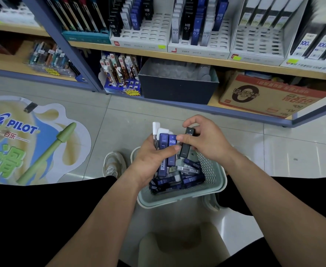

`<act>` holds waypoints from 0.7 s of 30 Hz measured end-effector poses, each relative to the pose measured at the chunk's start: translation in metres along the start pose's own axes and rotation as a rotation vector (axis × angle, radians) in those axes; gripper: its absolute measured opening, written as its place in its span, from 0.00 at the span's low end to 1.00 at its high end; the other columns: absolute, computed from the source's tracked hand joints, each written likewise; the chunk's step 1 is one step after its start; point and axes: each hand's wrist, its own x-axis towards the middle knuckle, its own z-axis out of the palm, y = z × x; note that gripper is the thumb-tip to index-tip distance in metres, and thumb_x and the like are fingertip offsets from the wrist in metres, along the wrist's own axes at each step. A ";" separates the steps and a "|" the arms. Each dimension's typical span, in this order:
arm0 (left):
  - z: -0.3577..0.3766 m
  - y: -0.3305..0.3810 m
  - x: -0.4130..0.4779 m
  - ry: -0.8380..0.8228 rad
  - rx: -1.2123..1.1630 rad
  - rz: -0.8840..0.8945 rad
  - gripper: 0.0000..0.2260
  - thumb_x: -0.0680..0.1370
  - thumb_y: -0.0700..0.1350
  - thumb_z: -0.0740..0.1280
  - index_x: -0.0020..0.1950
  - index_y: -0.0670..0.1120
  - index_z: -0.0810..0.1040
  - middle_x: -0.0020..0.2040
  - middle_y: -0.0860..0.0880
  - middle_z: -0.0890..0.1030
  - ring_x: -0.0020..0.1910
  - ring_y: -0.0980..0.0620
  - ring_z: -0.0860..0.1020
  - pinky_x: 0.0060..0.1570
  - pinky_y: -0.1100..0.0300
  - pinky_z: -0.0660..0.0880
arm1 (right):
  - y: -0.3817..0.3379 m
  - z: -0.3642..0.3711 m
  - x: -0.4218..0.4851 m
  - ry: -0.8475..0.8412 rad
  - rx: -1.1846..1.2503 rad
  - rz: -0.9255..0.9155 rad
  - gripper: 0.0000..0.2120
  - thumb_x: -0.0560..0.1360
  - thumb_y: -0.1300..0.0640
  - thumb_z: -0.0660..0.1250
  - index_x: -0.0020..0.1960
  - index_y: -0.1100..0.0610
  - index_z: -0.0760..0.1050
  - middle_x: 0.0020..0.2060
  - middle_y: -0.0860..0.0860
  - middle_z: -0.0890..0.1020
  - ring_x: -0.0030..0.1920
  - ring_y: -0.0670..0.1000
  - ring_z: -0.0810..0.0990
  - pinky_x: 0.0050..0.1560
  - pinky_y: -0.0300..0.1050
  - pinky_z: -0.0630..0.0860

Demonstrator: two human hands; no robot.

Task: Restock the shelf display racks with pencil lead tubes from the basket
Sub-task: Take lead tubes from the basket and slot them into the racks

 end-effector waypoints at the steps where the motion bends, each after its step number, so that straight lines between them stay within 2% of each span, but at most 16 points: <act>1: 0.000 0.002 0.000 0.005 0.014 0.011 0.15 0.74 0.36 0.74 0.59 0.39 0.76 0.48 0.43 0.85 0.48 0.46 0.84 0.52 0.50 0.81 | -0.002 -0.002 0.000 -0.001 0.012 -0.006 0.12 0.72 0.52 0.76 0.51 0.51 0.76 0.37 0.52 0.83 0.29 0.45 0.77 0.30 0.37 0.72; 3: 0.002 0.009 0.000 0.023 0.029 0.029 0.16 0.74 0.36 0.75 0.59 0.39 0.76 0.53 0.40 0.84 0.52 0.43 0.84 0.58 0.46 0.80 | -0.006 -0.005 0.000 -0.015 0.075 -0.044 0.04 0.76 0.56 0.72 0.50 0.53 0.78 0.36 0.53 0.84 0.28 0.47 0.78 0.30 0.41 0.74; 4: 0.003 0.013 0.000 0.032 0.036 0.041 0.16 0.74 0.37 0.75 0.59 0.40 0.76 0.54 0.39 0.84 0.54 0.42 0.83 0.60 0.44 0.79 | -0.010 -0.007 -0.001 -0.027 0.106 -0.063 0.03 0.78 0.59 0.69 0.52 0.55 0.79 0.36 0.54 0.84 0.29 0.48 0.79 0.31 0.42 0.75; 7: 0.005 0.026 0.001 0.050 0.058 0.098 0.17 0.73 0.39 0.77 0.58 0.43 0.77 0.52 0.43 0.85 0.54 0.42 0.84 0.61 0.43 0.78 | -0.026 -0.017 -0.002 -0.071 0.151 -0.081 0.13 0.81 0.64 0.63 0.65 0.59 0.77 0.37 0.54 0.82 0.32 0.49 0.80 0.36 0.44 0.79; 9: 0.003 0.039 0.000 0.047 0.103 0.144 0.18 0.72 0.41 0.77 0.58 0.44 0.77 0.51 0.47 0.86 0.53 0.46 0.84 0.61 0.44 0.78 | -0.039 -0.026 -0.005 -0.095 0.166 -0.107 0.16 0.81 0.66 0.63 0.68 0.59 0.75 0.39 0.54 0.82 0.35 0.50 0.82 0.41 0.44 0.80; 12: 0.000 0.062 -0.004 0.014 0.200 0.198 0.18 0.73 0.39 0.76 0.60 0.42 0.76 0.50 0.48 0.86 0.51 0.48 0.84 0.59 0.49 0.78 | -0.063 -0.038 -0.010 -0.073 0.138 -0.168 0.16 0.79 0.67 0.66 0.65 0.58 0.77 0.38 0.53 0.82 0.37 0.49 0.83 0.42 0.45 0.82; 16: -0.004 0.099 -0.007 -0.045 0.328 0.241 0.16 0.74 0.38 0.76 0.59 0.41 0.75 0.51 0.43 0.85 0.51 0.43 0.83 0.56 0.52 0.80 | -0.090 -0.058 -0.006 0.008 0.122 -0.217 0.11 0.76 0.67 0.70 0.57 0.60 0.80 0.37 0.58 0.83 0.37 0.49 0.83 0.43 0.47 0.84; 18: -0.006 0.121 -0.010 -0.062 0.377 0.263 0.16 0.74 0.40 0.76 0.57 0.43 0.74 0.48 0.44 0.84 0.46 0.47 0.82 0.49 0.61 0.80 | -0.102 -0.072 -0.001 0.043 0.110 -0.243 0.11 0.76 0.66 0.71 0.56 0.58 0.81 0.37 0.59 0.83 0.38 0.53 0.84 0.43 0.46 0.84; 19: -0.008 0.131 -0.010 -0.064 0.406 0.274 0.16 0.74 0.41 0.76 0.57 0.44 0.74 0.47 0.44 0.83 0.44 0.51 0.81 0.47 0.63 0.79 | -0.107 -0.080 0.002 0.069 0.096 -0.250 0.11 0.76 0.65 0.71 0.56 0.56 0.81 0.36 0.56 0.82 0.38 0.53 0.85 0.41 0.44 0.83; 21: -0.013 0.150 -0.008 -0.074 0.459 0.296 0.15 0.74 0.43 0.76 0.55 0.46 0.74 0.44 0.46 0.82 0.40 0.57 0.79 0.44 0.62 0.77 | -0.116 -0.093 0.012 0.138 0.076 -0.255 0.10 0.76 0.64 0.72 0.54 0.54 0.82 0.38 0.52 0.82 0.37 0.52 0.85 0.39 0.41 0.81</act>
